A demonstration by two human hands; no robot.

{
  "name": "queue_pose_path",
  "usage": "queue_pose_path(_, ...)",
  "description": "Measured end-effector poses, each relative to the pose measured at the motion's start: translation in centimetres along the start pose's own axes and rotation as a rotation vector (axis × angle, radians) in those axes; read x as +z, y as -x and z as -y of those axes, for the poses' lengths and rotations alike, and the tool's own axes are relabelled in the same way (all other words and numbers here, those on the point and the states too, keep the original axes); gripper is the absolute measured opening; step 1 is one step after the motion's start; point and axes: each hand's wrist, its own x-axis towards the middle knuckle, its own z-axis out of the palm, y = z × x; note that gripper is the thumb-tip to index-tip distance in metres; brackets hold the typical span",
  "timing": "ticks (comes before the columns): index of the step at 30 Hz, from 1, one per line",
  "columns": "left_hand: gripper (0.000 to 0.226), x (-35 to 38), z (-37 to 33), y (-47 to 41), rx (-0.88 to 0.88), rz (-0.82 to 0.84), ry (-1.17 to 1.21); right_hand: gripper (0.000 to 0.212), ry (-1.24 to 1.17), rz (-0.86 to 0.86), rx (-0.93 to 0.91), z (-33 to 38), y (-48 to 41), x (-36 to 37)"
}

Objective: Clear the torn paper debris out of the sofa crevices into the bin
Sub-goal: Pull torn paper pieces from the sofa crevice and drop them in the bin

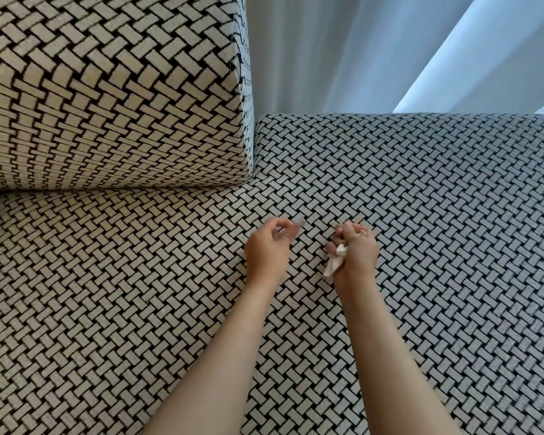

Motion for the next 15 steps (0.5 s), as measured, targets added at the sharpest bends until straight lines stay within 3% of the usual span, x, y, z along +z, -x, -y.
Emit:
queue_pose_path(2,0.013,-1.0,-0.1,-0.1,-0.12,0.003,0.18,0.022,-0.153,0.047,0.06,-0.1,0.0,0.1)
queue_pose_path(8,0.006,-2.6,-0.7,0.6,-0.259,0.036,0.346,0.025,-0.107,0.086,0.058,-1.3,1.5,1.7)
queue_pose_path(12,0.01,-3.9,-1.0,2.3,-0.247,0.292,0.302,0.024,-0.328,0.149,0.139,-2.3,2.8,2.8)
queue_pose_path(15,0.024,-5.2,-0.8,3.4,-0.275,0.393,0.377,0.025,-0.334,0.211,0.142,-3.2,4.5,4.2)
